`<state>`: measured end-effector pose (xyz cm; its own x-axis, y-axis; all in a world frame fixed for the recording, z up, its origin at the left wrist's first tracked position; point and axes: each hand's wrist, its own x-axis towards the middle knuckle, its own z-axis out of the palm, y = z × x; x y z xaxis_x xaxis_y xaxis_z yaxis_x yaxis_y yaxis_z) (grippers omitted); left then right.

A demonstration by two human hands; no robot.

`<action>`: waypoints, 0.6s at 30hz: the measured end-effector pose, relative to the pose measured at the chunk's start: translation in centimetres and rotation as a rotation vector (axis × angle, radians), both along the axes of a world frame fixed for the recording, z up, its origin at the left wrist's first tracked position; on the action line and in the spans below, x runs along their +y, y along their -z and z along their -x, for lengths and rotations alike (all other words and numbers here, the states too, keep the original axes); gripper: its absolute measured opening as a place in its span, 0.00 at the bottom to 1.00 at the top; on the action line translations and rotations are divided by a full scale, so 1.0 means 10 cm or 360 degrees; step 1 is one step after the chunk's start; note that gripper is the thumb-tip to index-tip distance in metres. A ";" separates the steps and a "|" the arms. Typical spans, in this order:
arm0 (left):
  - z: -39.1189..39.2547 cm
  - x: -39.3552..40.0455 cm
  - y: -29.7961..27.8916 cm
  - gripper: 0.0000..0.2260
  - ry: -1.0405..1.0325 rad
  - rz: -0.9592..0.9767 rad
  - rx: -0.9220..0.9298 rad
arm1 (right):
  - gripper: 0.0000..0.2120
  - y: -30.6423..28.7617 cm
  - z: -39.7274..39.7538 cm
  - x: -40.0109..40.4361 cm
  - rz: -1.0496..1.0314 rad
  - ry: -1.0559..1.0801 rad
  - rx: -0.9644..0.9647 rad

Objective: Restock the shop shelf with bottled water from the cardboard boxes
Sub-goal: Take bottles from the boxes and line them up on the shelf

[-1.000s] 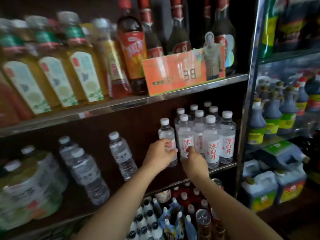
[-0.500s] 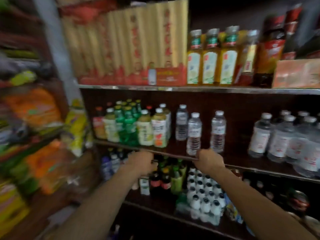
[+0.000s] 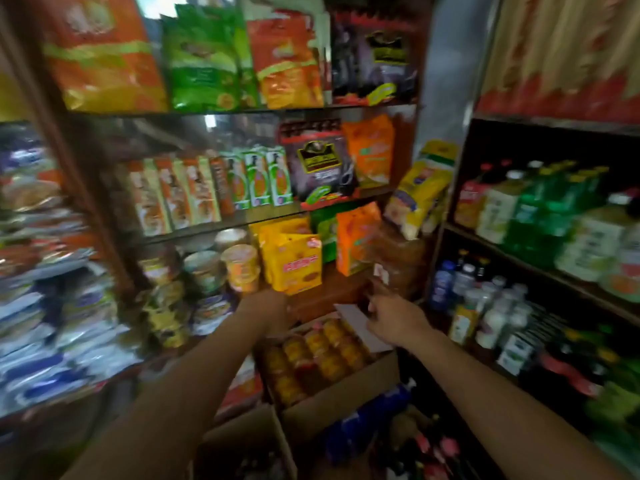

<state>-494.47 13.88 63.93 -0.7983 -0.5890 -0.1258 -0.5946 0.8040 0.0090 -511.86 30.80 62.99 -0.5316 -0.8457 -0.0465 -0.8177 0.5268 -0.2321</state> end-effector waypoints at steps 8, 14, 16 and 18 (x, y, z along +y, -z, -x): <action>-1.42 -0.65 0.36 0.19 -0.0689 -0.0226 0.0023 | 0.11 0.37 -1.11 -1.32 -0.0174 -0.0564 -0.0184; -2.27 -0.90 0.66 0.20 -0.1065 -0.0353 0.0052 | 0.16 0.64 -1.84 -2.12 -0.0349 -0.0883 -0.0282; -2.55 -0.98 0.78 0.23 -0.1205 -0.0418 0.0101 | 0.15 0.75 -2.11 -2.28 -0.0383 -0.0967 -0.0341; -2.81 -1.05 0.90 0.23 -0.1279 -0.0478 0.0091 | 0.14 0.88 -2.37 -2.41 -0.0431 -0.1023 -0.0404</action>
<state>-466.37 3.43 54.94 -0.1633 -0.9263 -0.3394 -0.9746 0.0980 0.2013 -488.15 6.72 54.18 0.1193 -0.9279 -0.3532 -0.9226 0.0278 -0.3847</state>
